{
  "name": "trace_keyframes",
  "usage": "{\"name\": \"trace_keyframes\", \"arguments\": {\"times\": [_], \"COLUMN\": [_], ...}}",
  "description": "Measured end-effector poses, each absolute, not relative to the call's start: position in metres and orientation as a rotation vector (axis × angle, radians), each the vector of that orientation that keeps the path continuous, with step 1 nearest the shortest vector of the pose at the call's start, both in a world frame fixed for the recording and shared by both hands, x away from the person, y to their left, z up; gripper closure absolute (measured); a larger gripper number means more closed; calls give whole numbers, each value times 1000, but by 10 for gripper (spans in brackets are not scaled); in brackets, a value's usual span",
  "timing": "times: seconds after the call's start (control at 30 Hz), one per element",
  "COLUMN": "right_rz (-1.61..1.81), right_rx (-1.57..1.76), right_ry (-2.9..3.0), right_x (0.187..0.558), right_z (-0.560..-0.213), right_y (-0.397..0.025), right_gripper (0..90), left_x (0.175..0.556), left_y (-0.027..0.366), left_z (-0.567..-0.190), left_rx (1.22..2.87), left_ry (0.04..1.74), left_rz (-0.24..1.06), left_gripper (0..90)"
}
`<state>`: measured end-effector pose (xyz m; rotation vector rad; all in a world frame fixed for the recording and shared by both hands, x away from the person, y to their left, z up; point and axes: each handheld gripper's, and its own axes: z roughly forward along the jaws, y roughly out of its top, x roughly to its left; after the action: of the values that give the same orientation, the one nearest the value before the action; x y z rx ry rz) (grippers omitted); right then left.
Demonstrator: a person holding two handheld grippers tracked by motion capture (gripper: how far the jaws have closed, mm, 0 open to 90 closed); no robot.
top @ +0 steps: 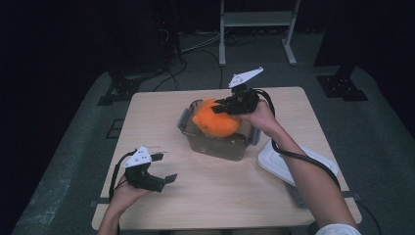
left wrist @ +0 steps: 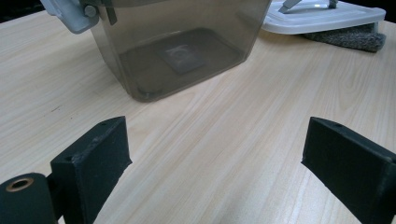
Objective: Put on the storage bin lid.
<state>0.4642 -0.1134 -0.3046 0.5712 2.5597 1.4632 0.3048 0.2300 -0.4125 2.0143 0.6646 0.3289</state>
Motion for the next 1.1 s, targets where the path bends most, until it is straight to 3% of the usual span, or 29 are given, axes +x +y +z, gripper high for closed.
{"name": "trace_keyframes", "arguments": {"times": [1.1], "right_rz": [1413], "right_rx": [661], "right_ry": [2606], "right_x": [484], "right_z": [-335], "right_y": [-108], "right_gripper": [708], "left_x": [305], "left_y": [230], "left_z": [-412], "left_rx": [2020], "left_ry": [663], "left_rz": [332], "left_gripper": [65]}}
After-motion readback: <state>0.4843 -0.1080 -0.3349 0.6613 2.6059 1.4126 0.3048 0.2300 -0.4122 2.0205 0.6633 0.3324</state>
